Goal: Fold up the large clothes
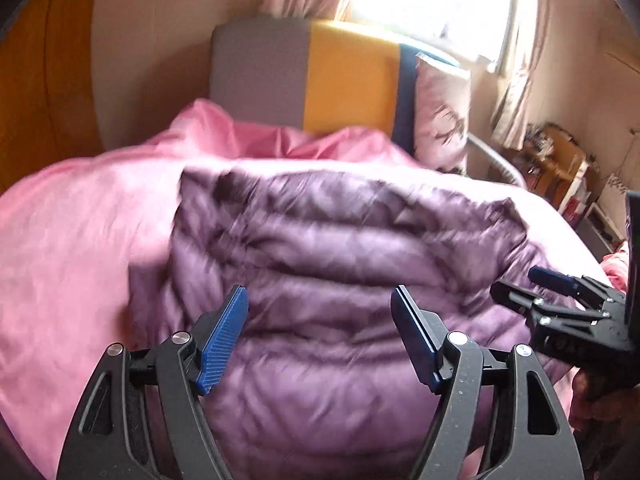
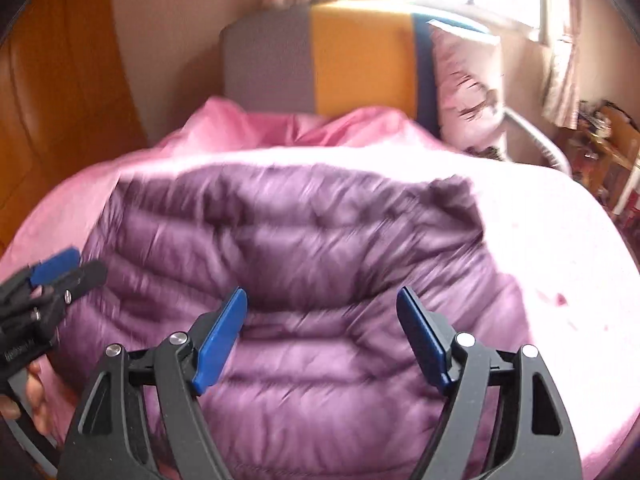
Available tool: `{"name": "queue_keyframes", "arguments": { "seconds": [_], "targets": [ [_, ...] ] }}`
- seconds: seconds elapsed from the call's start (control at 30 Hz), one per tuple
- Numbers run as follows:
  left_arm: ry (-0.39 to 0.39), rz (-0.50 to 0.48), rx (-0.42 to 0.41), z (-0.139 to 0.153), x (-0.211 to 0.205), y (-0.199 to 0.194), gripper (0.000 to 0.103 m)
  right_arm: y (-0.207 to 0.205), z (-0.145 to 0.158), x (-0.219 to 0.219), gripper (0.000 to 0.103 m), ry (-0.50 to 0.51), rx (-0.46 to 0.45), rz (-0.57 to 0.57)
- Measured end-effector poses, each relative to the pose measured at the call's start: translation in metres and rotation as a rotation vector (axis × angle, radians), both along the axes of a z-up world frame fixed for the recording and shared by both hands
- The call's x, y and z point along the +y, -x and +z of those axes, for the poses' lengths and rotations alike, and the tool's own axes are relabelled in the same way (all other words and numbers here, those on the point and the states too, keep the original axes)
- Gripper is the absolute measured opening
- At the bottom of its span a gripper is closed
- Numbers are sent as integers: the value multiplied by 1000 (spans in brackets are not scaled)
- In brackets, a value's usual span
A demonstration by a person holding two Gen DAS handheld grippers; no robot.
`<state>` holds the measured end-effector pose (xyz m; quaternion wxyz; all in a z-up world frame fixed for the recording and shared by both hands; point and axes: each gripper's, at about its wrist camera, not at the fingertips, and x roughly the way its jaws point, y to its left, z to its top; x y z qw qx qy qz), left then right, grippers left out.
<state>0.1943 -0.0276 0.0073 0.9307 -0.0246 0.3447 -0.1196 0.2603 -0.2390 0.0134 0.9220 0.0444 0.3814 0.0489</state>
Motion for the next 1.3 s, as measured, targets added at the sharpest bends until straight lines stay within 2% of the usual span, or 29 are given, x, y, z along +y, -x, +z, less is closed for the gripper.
{"name": "queue_keyframes", "arguments": {
  "seconds": [0.17,0.27,0.4,0.57,0.63,0.7,0.8,0.93,1.0,1.1,1.17,1.2,1.3],
  "targets": [
    [8,-28,-6,16,-30,-31,73,-34,13,-25,78,1,-17,-96],
    [5,-13,19,13,-45,-49,73,-59,3,-38,78,64,-12,-163],
    [-4,10,77,-2,-66,-77,73,-80,-27,-58,78,97,60,-227],
    [-50,14,149,-39,-85,-99,73,-86,-65,-79,83,3,108,-240],
    [-37,18,156,-53,-84,-100,74,-85,-77,-91,84,-89,116,-242],
    [1,20,138,-63,-79,-97,74,-86,-85,-97,85,-132,123,-241],
    [19,28,134,-73,-76,-97,74,-91,-88,-96,87,-132,135,-240],
    [-6,27,155,-76,-81,-104,75,-94,-87,-96,88,-127,154,-243],
    [-12,16,168,-73,-82,-103,76,-96,-82,-97,91,-126,173,-241],
    [9,-3,179,-56,-70,-95,76,-70,-57,-100,100,-128,152,-221],
    [36,14,121,-37,-53,-75,77,-44,-49,-108,101,-144,128,-214],
    [37,46,70,-25,-38,-59,83,-33,-49,-114,101,-155,132,-216],
    [82,148,-3,-8,11,-21,87,5,-58,-133,101,-266,153,-226]
  ]
}}
